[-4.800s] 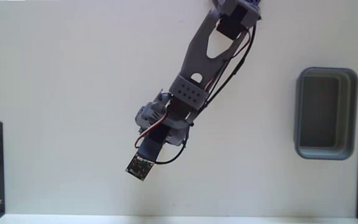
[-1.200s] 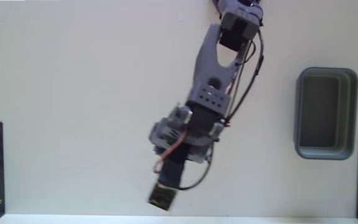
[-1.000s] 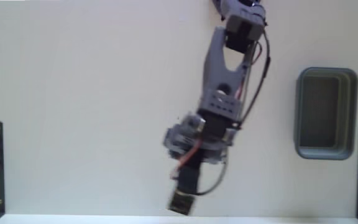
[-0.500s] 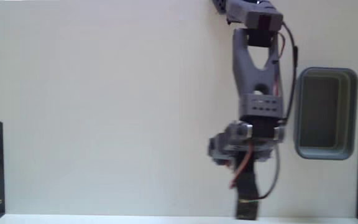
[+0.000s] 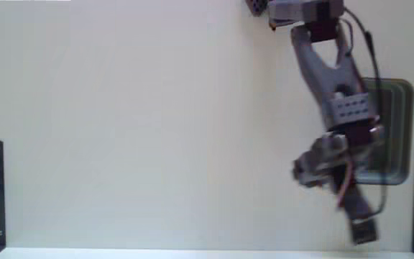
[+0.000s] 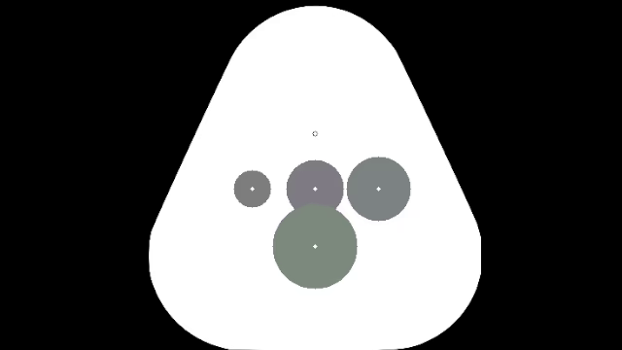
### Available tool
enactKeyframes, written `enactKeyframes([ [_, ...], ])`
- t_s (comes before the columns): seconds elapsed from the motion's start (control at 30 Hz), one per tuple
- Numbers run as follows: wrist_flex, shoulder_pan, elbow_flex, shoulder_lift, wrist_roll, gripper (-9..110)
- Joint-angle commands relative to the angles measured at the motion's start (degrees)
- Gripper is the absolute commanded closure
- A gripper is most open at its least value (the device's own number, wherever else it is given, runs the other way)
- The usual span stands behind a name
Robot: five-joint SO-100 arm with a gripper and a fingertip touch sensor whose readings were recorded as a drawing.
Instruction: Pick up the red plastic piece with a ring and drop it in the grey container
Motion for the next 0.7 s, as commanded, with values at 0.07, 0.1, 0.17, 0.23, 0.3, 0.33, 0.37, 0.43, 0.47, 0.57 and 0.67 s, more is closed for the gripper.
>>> enactKeyframes([
  [0.07,-1.53,-6.35,2.02,7.79,0.18,80],
  [0.1,-1.66,-7.43,2.56,8.21,0.18,80],
  [0.17,-1.86,-9.20,3.43,8.88,0.18,80],
  [0.23,-2.05,-10.88,4.27,9.52,0.18,80],
  [0.3,-2.26,-12.80,5.22,10.26,0.18,80],
  [0.33,-2.33,-13.39,5.51,10.48,0.18,80],
  [0.37,-2.42,-14.25,5.93,10.81,0.18,80],
  [0.43,-2.58,-15.60,6.60,11.32,0.18,80],
  [0.47,-2.66,-16.36,6.98,11.61,0.18,80],
  [0.57,-2.87,-18.18,7.88,12.31,0.18,80],
  [0.67,-3.04,-19.70,8.63,12.88,0.18,80],
])
